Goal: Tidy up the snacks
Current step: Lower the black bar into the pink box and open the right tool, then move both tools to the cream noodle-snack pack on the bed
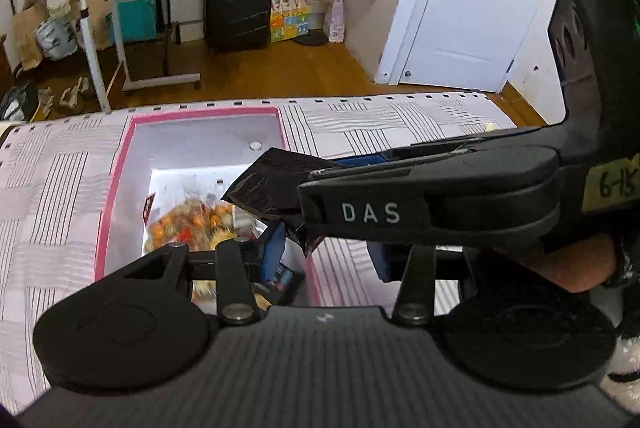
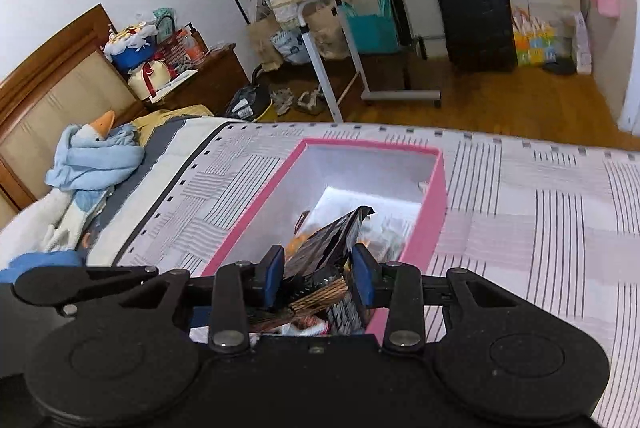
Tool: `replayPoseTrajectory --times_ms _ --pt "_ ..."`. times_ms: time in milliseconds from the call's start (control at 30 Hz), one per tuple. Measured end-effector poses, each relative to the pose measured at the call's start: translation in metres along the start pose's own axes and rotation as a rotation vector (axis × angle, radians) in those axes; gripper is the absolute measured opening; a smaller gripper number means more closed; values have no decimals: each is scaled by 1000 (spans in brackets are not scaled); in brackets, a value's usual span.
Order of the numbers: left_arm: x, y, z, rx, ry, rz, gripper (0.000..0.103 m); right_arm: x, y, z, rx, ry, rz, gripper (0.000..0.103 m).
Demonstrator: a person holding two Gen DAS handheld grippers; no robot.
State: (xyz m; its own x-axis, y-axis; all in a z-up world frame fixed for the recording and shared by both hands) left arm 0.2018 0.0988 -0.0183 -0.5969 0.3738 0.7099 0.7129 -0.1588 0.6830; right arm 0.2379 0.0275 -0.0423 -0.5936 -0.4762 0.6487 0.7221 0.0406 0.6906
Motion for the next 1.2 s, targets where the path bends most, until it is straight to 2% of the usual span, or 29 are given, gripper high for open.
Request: replayPoseTrajectory --times_ms 233,333,400,500,800,1000,1200 --pt "-38 -2 25 26 -23 20 42 -30 -2 -6 30 -26 -7 42" --pt "-48 -8 35 31 26 42 43 -40 -9 -8 33 -8 19 42" --pt "-48 -13 41 39 92 57 42 -38 -12 -11 4 3 31 43" --pt "-37 -18 46 77 74 48 43 -29 -15 -17 -32 33 34 43" --pt "-5 -12 27 84 89 30 43 36 -17 -42 0 -1 23 44" --pt "11 -4 -4 52 76 17 43 100 -15 -59 33 -11 -43 44" --pt "18 11 -46 18 64 -1 44 165 -17 -97 -36 -84 -91 50"
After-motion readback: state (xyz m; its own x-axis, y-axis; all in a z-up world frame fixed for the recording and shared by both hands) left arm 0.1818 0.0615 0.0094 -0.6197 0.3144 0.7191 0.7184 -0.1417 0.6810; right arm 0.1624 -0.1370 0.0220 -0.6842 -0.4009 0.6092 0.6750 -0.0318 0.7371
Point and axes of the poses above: each gripper's, at about its wrist camera, not at the fingertips, and x roughly against the way its jaws point, z to its left, y to its top, the point moved 5 cm from there along -x, roughly the way its jaws point
